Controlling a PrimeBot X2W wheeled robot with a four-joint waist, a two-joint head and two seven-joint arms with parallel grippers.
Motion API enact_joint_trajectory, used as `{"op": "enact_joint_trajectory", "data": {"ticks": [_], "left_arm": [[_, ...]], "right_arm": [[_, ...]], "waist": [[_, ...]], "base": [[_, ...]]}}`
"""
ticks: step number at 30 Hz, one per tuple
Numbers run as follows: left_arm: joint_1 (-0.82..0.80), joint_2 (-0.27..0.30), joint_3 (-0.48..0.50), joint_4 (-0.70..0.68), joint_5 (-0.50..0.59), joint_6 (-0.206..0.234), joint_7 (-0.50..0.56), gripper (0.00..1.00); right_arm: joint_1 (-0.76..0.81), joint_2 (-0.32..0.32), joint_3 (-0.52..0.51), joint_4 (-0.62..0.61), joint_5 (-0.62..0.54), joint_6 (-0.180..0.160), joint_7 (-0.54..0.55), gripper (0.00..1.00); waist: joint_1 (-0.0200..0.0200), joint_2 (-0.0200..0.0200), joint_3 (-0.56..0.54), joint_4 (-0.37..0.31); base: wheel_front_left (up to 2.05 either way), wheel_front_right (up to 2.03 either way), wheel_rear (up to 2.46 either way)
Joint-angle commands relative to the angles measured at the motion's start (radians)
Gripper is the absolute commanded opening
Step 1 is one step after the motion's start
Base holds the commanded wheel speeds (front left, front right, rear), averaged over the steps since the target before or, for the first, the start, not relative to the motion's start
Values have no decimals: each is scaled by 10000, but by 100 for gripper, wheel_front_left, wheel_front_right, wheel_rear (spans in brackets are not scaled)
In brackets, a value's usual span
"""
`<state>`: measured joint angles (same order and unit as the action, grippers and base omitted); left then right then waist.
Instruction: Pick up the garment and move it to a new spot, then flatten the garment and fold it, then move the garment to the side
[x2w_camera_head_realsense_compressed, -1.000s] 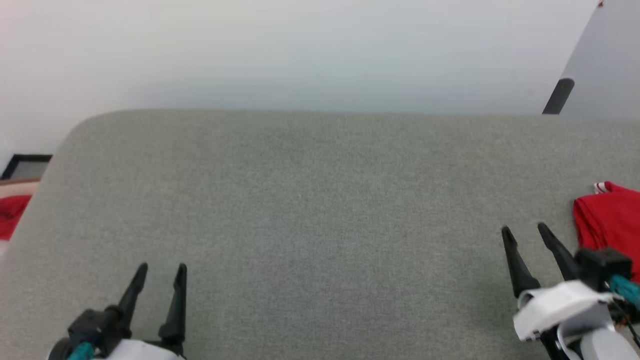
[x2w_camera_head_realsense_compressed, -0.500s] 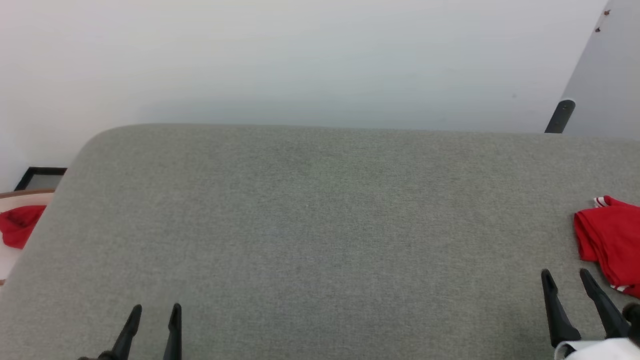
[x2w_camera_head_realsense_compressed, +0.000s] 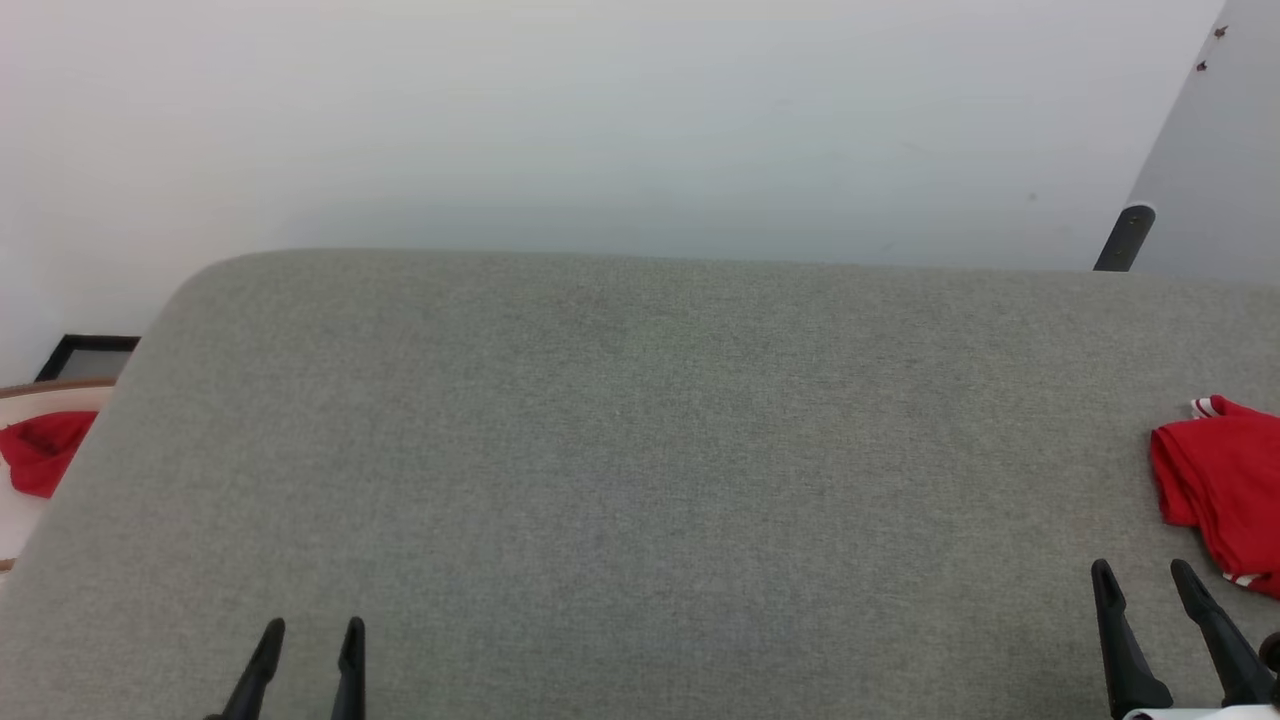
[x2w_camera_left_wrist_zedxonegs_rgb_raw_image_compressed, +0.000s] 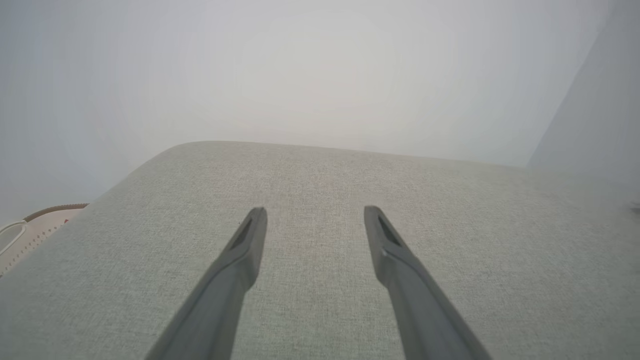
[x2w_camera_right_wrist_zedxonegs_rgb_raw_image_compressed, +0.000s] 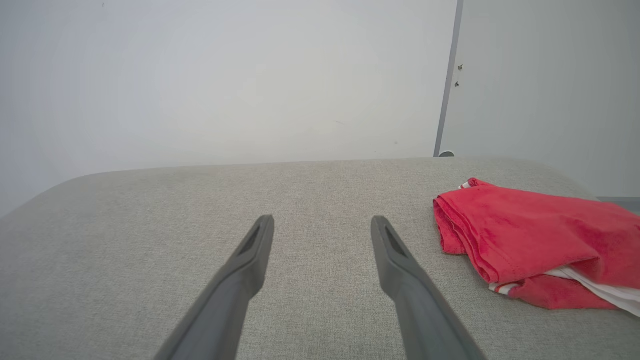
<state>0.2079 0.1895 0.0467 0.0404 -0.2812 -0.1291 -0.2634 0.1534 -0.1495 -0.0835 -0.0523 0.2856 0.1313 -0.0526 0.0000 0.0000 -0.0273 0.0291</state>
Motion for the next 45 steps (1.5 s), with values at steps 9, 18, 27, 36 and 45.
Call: {"op": "enact_joint_trajectory", "data": {"ticks": [9, 18, 27, 36, 45], "left_arm": [[-96, 133, -140, 106, -72, -24, -2, 100], [-139, 80, -10, 69, -49, -24, -2, 100], [1, -155, -79, 456, -341, 2, 56, 0], [-400, -252, -49, 652, -2009, 5, 463, 0], [-771, -347, -15, 857, -3493, -2, 836, 0]], "right_arm": [[66, 53, 44, -55, -59, -11, 3, 100], [42, 83, 174, 12, -36, -11, -49, 100], [-7, 178, 258, 469, 293, 0, 32, 0], [-346, 267, 197, 771, 1913, -1, 226, 0], [-650, 350, 136, 1046, 3360, -2, 402, 0]], "waist": [[0, 0, 32, -24], [0, 0, 100, -65], [0, 0, 115, -87], [0, 0, 128, -102], [0, 0, 142, -117]], "base": [[0, 0, 0], [0, 0, 0], [0, 0, 0], [0, 0, 0], [0, 0, 0]]}}
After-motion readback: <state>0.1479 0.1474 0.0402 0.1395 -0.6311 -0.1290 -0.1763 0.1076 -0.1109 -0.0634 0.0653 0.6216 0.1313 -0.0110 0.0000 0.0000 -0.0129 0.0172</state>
